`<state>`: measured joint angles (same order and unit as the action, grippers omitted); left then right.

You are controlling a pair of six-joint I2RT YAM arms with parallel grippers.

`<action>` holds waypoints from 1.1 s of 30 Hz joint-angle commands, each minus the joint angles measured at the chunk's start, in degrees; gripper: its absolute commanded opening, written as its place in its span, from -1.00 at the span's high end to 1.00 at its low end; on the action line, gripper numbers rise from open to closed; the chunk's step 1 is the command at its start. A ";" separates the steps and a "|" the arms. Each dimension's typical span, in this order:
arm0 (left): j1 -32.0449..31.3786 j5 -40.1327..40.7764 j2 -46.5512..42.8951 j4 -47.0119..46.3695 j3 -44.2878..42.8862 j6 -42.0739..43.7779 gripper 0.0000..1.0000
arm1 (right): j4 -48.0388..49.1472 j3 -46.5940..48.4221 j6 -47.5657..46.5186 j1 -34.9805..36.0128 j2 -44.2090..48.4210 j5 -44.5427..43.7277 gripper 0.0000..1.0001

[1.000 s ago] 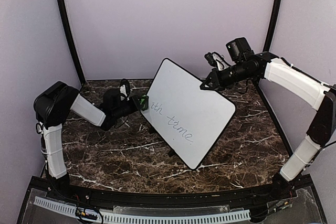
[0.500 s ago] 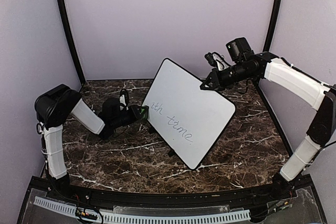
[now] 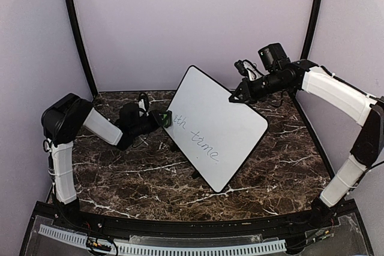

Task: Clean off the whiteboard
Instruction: Erase the whiteboard from the whiteboard stand.

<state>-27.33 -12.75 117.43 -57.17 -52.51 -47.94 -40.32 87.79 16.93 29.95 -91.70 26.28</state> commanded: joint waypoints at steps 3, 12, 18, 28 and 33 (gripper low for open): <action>0.04 -1.34 0.97 0.16 1.13 -0.70 1.00 | -1.35 -1.30 -5.06 1.76 -0.33 3.78 1.00; -3.02 -2.90 0.66 -4.77 8.57 -2.76 1.00 | -1.35 -1.13 -5.06 1.77 -0.58 3.78 1.00; -4.13 -2.43 0.77 -4.52 7.62 -2.53 1.00 | -1.50 -0.95 -5.06 1.76 -0.80 3.80 1.00; 0.53 -3.04 1.78 2.04 -2.45 -0.96 1.00 | -1.52 -1.04 -5.13 1.77 -0.65 3.78 1.00; 1.99 -3.64 2.60 3.54 -4.46 -0.24 1.00 | -1.52 -0.95 -5.15 1.77 -0.87 3.86 1.00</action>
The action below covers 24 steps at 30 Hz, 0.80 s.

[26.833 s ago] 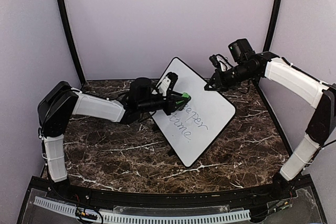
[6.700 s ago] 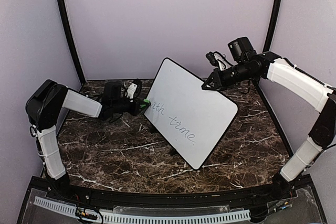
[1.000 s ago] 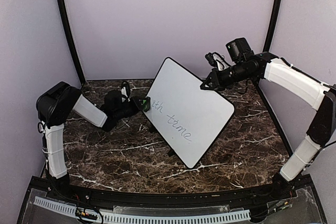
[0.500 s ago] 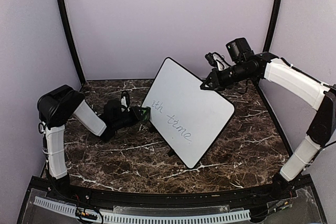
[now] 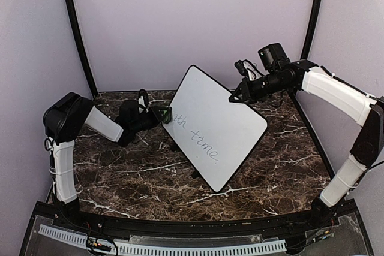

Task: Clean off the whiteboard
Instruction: Erase the whiteboard from the whiteboard stand.

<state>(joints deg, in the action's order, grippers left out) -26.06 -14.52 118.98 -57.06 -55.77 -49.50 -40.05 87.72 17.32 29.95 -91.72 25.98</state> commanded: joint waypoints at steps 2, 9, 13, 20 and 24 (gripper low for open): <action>0.84 -2.69 1.08 3.06 -0.82 1.24 1.00 | -1.86 -0.73 -5.54 1.77 -1.04 4.17 1.00; -2.09 -4.92 0.15 0.56 3.33 0.97 1.00 | -1.92 -0.54 -5.54 1.77 -1.44 4.17 1.00; -5.17 -4.88 -0.06 -1.40 5.46 0.35 1.00 | -1.87 -0.54 -5.54 1.77 -1.35 4.00 1.00; -9.66 -5.16 0.08 -4.25 5.82 0.67 1.00 | -1.78 -0.88 -5.60 1.77 -1.10 3.99 1.00; -10.64 -5.22 0.38 -5.93 5.76 0.16 1.00 | -1.78 -0.89 -5.55 1.73 -1.00 3.91 1.00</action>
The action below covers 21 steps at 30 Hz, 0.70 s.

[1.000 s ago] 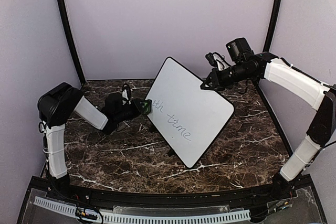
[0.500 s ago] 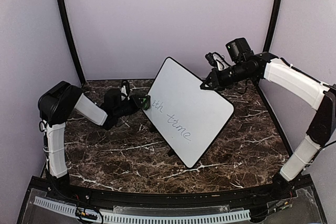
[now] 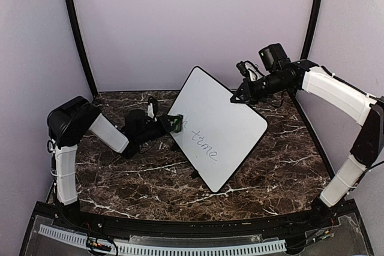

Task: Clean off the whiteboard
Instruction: Erase the whiteboard from the whiteboard stand.

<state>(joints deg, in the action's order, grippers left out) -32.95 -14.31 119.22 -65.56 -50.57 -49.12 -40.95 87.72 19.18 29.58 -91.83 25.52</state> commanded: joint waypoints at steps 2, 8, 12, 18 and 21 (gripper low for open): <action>-3.63 -4.25 0.22 2.09 1.16 -0.64 1.00 | -0.89 -0.96 -7.45 2.14 -0.89 4.36 1.00; -0.95 3.36 -0.04 8.30 2.30 -2.19 1.00 | -0.89 -1.22 -7.45 2.15 -0.62 4.28 1.00; 0.40 7.56 -0.85 14.11 0.94 0.81 1.00 | -0.81 -1.11 -7.49 2.15 -0.71 4.32 1.00; 1.22 7.56 -0.54 17.48 -3.57 5.59 1.00 | -0.88 -1.02 -7.57 2.15 -0.90 4.20 1.00; 0.99 4.49 -0.38 15.32 -3.52 4.99 1.00 | -0.80 -1.15 -7.50 2.14 -0.75 4.18 1.00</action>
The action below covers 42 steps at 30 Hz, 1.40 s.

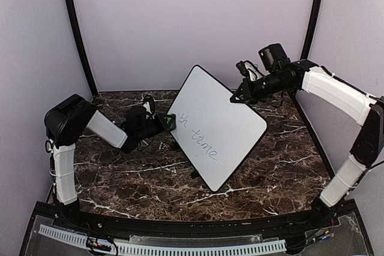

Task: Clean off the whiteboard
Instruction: Erase the whiteboard from the whiteboard stand.

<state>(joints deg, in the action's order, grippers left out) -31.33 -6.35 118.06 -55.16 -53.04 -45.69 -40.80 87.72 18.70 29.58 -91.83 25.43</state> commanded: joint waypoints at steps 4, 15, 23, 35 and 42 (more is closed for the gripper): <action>-1.82 -6.00 0.64 3.19 -1.33 1.25 1.00 | -0.95 -1.15 -7.01 2.14 -0.80 4.23 1.00; -6.01 -7.63 0.16 0.32 -1.86 1.85 1.00 | -0.95 -1.23 -7.01 2.23 -0.83 4.28 1.00; -5.35 0.31 -0.06 7.91 -5.14 5.20 1.00 | -0.95 -1.15 -7.12 2.23 -1.11 4.23 1.00; -2.42 -6.51 -0.71 7.81 -9.23 11.06 1.00 | -1.09 -1.06 -7.10 2.23 -1.34 4.18 1.00; -2.58 -9.80 -2.87 8.29 -4.92 15.99 1.00 | -1.13 -0.99 -7.10 2.21 -1.22 4.18 1.00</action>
<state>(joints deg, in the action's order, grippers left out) -32.64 -9.85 117.99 -49.60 -60.90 -34.35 -40.51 87.72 20.03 29.56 -92.03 24.36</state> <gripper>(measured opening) 0.259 0.034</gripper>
